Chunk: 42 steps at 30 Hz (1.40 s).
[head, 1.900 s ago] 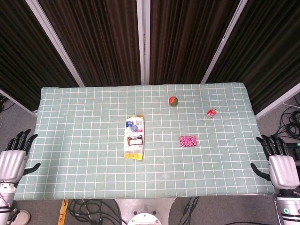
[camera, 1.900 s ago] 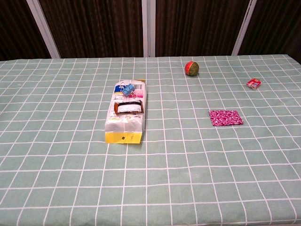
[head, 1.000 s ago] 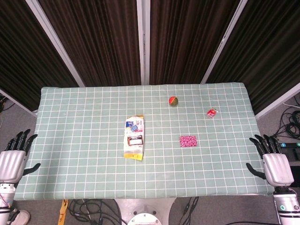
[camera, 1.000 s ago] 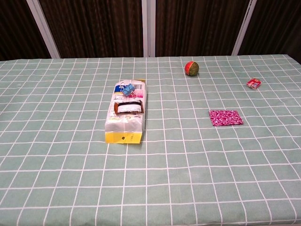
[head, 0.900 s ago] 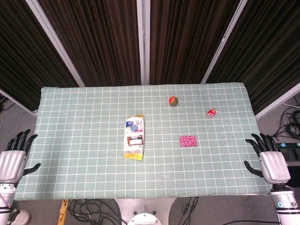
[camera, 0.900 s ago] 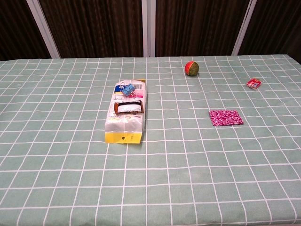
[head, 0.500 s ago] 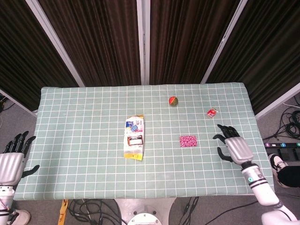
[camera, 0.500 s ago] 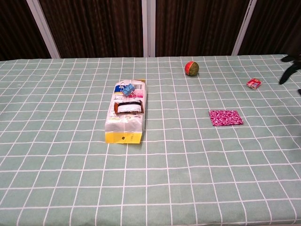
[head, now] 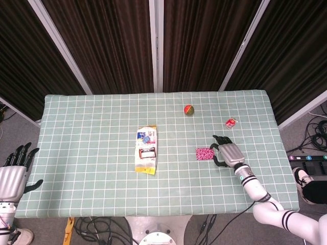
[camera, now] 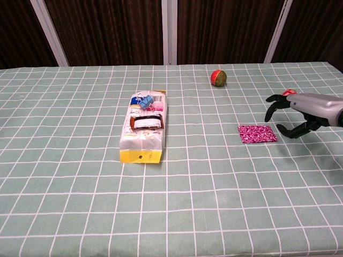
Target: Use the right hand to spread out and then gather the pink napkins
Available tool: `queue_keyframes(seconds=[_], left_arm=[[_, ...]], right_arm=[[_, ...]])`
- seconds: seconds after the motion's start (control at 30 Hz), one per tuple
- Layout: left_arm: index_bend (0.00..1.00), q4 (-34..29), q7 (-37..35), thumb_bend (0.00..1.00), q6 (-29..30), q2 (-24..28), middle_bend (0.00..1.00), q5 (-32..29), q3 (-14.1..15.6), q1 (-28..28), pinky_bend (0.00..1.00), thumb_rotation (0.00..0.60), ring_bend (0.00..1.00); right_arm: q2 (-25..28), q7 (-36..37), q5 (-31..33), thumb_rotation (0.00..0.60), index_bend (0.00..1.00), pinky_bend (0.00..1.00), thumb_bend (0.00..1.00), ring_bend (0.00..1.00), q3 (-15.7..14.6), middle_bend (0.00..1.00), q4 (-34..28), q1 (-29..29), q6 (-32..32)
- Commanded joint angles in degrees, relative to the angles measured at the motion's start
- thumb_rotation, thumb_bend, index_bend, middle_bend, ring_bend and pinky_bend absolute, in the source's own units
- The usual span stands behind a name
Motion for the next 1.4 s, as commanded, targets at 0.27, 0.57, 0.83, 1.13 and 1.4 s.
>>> queue_keyframes(seconds=[0.27,0.57,0.83,1.13,1.4], left_arm=[[0.19,0.0,0.2,0.02,-0.3,-0.1,0.14,-0.3,-0.1,-0.1,0.18,0.600,0.07],[0.19,-0.2,0.7,0.02,-0.3,-0.1,0.14,-0.4,-0.3,-0.2,0.18,0.600,0.07],[0.19,-0.2,0.9,0.01,-0.4,-0.2,0.14,-0.4,-0.3,-0.3,0.18,0.600,0.07],[0.19,0.1,0.8,0.02,-0.4,-0.5,0.14,-0.3,-0.4,-0.4,0.18,0.600,0.07],[0.19,0.4,0.5,0.01,-0.3,-0.7,0.14,-0.3,-0.3,-0.3,0.18,0.600,0.07]], right_arm=[[-3.9,2.5,-1.0,0.434,0.30,0.00,0.50,0.00,-1.1,0.00,6.0,2.9,-2.3],[-4.0,1.7,-1.8,0.399,0.30,0.00,0.53,0.00,-2.7,0.00,6.7,3.2,-2.3],[-1.2,0.9,-4.0,0.369,0.31,0.00,0.55,0.00,-5.3,0.00,2.7,1.7,0.0],[4.0,-3.6,-6.3,0.336,0.32,0.00,0.55,0.00,-9.1,0.00,-5.5,-0.8,3.3],[8.1,-6.3,-7.1,0.308,0.33,0.00,0.55,0.00,-9.9,0.01,-11.8,-2.3,6.7]])
